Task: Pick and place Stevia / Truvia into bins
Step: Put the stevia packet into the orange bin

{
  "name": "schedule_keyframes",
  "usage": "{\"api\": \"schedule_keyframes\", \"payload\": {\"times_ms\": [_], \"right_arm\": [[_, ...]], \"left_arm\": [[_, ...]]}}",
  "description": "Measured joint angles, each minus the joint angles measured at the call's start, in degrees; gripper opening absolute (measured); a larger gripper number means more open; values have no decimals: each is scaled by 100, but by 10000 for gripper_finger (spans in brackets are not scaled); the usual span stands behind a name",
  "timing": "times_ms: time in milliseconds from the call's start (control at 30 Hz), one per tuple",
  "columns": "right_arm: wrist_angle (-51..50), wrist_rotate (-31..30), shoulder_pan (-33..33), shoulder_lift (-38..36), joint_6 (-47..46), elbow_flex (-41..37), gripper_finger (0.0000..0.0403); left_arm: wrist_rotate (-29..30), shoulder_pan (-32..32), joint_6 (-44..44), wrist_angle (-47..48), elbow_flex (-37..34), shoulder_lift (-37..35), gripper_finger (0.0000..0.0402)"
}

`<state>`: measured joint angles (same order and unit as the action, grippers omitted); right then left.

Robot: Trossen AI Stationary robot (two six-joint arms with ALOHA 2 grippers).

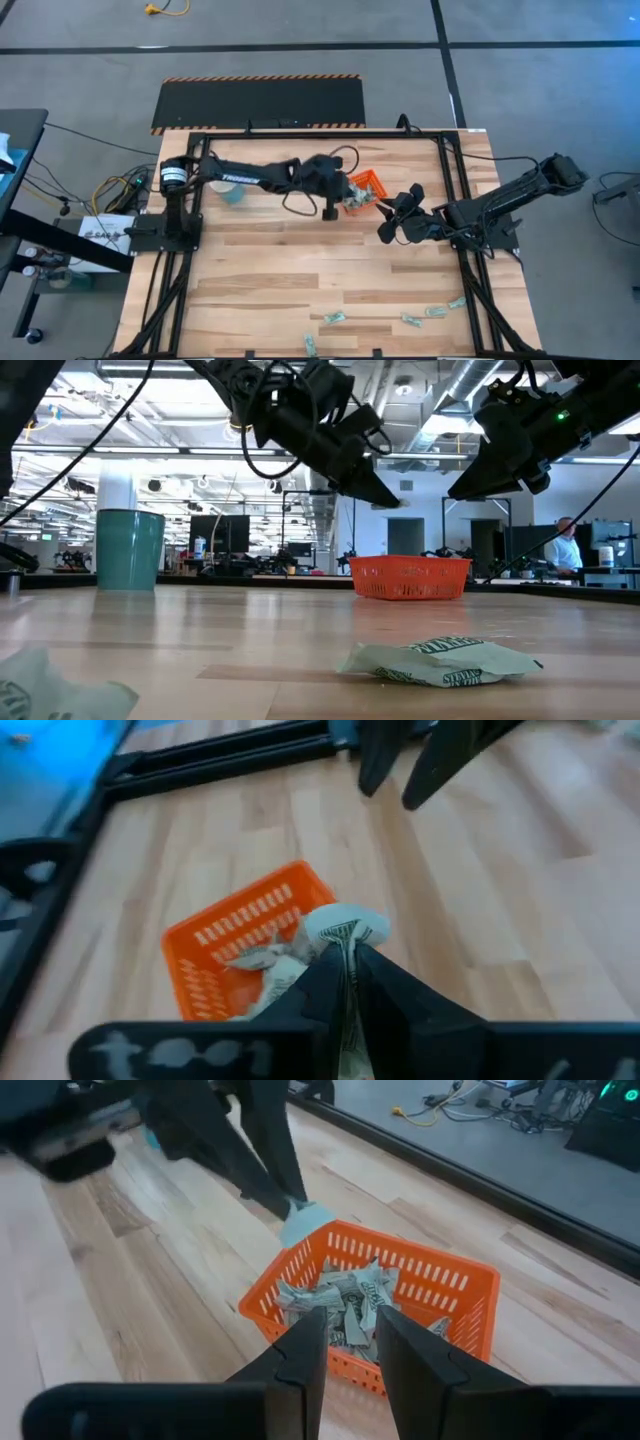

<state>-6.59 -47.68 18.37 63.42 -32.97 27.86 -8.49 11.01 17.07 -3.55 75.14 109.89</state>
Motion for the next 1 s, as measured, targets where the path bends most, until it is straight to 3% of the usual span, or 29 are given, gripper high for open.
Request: {"api": "schedule_keyframes", "payload": {"times_ms": [100,267,633,867,1000], "right_arm": [[1,0,-2,0,0,0,82],[0,0,-2,0,0,0,82],[-15,4,-2,0,0,0,82],[-12,237,11,0,-33,0,82],[-19,862,129,0,-358,75,82]], "left_arm": [[-502,181,-61,59,-30,0,17],[-774,306,-399,-6,-37,0,35],[-651,268,-434,127,-35,-6,137],[-623,270,-436,1255,-35,-175,153],[-661,226,-422,2236,-35,-336,148]]}}
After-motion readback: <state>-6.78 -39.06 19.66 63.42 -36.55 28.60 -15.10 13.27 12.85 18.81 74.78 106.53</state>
